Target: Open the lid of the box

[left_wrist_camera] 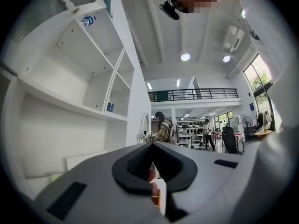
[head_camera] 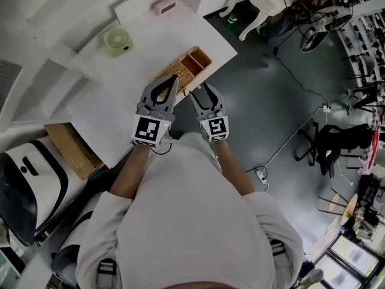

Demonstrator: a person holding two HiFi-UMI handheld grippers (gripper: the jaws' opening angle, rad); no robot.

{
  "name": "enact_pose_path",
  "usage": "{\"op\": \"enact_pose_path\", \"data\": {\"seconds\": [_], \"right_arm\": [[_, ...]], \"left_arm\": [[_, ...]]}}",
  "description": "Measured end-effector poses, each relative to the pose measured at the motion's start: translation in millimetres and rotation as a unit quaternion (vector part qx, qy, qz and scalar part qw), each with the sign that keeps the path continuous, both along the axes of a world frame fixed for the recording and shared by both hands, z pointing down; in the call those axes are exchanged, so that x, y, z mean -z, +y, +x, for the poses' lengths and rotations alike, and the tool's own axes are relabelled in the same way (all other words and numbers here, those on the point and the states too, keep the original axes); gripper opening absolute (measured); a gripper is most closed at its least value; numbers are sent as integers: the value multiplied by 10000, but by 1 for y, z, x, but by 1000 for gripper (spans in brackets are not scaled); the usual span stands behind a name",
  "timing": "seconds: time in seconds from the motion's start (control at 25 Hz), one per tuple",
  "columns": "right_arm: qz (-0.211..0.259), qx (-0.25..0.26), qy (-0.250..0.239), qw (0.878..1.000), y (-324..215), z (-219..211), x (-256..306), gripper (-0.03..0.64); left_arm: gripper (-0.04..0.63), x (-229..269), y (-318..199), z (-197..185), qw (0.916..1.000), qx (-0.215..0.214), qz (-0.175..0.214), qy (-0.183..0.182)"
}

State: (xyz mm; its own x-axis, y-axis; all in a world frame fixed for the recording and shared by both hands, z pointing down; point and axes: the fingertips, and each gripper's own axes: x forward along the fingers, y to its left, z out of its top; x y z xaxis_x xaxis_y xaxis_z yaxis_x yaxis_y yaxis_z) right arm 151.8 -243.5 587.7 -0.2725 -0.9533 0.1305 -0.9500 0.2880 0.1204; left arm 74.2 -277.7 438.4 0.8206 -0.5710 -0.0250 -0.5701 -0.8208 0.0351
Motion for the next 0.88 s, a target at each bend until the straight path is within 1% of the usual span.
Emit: {"op": "enact_pose_path", "data": {"seconds": [0.08,0.16,0.28,0.44,0.52,0.6,0.64,0.72,0.88], "right_arm": [[-257,287,50,9992,0,-8,-35,240],[-450,468,58,9979,-2,-11,-69,244],[-664,602,42,9960,-6,-14,-121,244],[-1046,654,12,9924,-9,-18,-194,241],[-1016,549,-36,9933,-15,-17,-213,166],[-961,387,-20,9946,-20,-14,-222,49],[-949,353,8,9949,-21,-14,-224,4],[-937,351,11,9950,-19,-14,-223,-2],[-948,285,-101,9950,-10,-13,-195,-3]], "left_arm": [[-6,-4,-2,0,10000,57,-33,41],[-6,-7,-4,0,9998,106,-26,155],[-6,-17,-6,-4,9994,203,103,253],[-6,-39,-10,-15,9985,326,111,415],[-6,-48,-11,-21,9982,386,157,421],[-6,-55,-14,-26,9981,458,183,373],[-6,-57,-15,-28,9980,501,175,347],[-6,-57,-16,-32,9978,568,143,298],[-6,-41,-14,-34,9980,564,156,218]]}}
